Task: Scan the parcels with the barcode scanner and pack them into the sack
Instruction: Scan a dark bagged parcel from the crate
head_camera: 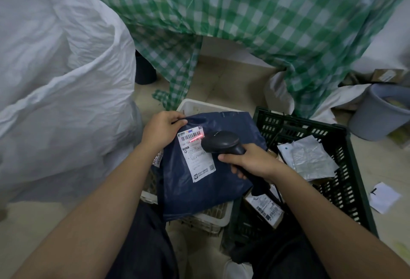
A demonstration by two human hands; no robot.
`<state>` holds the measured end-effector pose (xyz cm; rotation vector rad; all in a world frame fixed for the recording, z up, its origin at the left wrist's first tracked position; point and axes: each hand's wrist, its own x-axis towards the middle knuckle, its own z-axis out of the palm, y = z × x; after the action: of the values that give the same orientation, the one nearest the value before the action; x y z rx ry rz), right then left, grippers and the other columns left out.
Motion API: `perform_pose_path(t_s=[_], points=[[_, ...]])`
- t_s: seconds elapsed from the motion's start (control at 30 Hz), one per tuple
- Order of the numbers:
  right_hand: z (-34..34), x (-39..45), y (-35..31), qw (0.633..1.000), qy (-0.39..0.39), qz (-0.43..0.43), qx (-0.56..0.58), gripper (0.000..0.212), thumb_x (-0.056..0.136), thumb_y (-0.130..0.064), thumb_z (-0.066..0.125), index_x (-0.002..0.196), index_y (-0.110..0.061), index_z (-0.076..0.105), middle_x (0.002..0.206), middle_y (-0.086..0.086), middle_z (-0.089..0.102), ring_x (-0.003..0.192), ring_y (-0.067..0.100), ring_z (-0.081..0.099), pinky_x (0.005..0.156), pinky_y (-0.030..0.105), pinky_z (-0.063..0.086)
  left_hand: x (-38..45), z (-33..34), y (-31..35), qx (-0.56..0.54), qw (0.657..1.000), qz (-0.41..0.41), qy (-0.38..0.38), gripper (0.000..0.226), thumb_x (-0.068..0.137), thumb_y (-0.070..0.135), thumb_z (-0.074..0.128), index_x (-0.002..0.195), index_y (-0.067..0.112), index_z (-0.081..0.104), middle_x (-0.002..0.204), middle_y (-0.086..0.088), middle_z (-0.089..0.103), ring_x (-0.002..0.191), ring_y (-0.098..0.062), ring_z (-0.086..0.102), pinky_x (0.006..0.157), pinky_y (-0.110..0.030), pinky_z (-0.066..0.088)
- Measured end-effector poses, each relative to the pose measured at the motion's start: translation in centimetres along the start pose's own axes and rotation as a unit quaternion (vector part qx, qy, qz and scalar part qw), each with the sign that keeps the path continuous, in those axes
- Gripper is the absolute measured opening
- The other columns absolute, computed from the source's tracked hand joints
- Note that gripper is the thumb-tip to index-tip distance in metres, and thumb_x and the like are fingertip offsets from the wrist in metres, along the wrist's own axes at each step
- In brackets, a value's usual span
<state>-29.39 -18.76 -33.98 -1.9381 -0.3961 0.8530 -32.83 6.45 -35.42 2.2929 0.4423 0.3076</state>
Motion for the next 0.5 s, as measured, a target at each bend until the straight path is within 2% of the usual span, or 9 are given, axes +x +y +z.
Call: perform_pose_path(t_s=[0.1, 0.23, 0.5], points=[[-0.13, -0.46, -0.14, 1.000, 0.004, -0.001, -0.011, 0.029, 0.085, -0.030, 0.073, 0.069, -0.009, 0.060, 0.057, 0.004, 0.057, 0.048, 0.014, 0.052, 0.049, 0.023, 0.045, -0.02, -0.07, 0.12, 0.004, 1.000, 0.005, -0.001, 0.011, 0.090, 0.030, 0.063, 0.093, 0.030, 0.074, 0.092, 0.012, 0.073, 0.089, -0.007, 0.066, 0.085, -0.041, 0.054], [-0.44, -0.88, -0.13, 1.000, 0.014, -0.008, 0.005, 0.030, 0.085, -0.030, 0.073, 0.083, -0.002, 0.063, 0.059, 0.005, 0.056, 0.047, 0.014, 0.051, 0.048, 0.022, 0.044, -0.06, -0.08, 0.13, 0.007, 1.000, 0.000, -0.001, 0.012, 0.091, 0.030, 0.063, 0.095, 0.028, 0.074, 0.093, 0.010, 0.072, 0.091, -0.009, 0.066, 0.086, -0.042, 0.054], [-0.73, -1.03, -0.09, 1.000, 0.012, -0.006, 0.013, 0.030, 0.084, -0.029, 0.073, 0.069, -0.009, 0.057, 0.057, 0.004, 0.055, 0.046, 0.013, 0.051, 0.047, 0.022, 0.044, -0.17, -0.07, 0.30, 0.000, 1.000, -0.007, 0.000, 0.011, 0.091, 0.030, 0.063, 0.095, 0.029, 0.074, 0.094, 0.010, 0.073, 0.090, -0.009, 0.066, 0.087, -0.043, 0.053]])
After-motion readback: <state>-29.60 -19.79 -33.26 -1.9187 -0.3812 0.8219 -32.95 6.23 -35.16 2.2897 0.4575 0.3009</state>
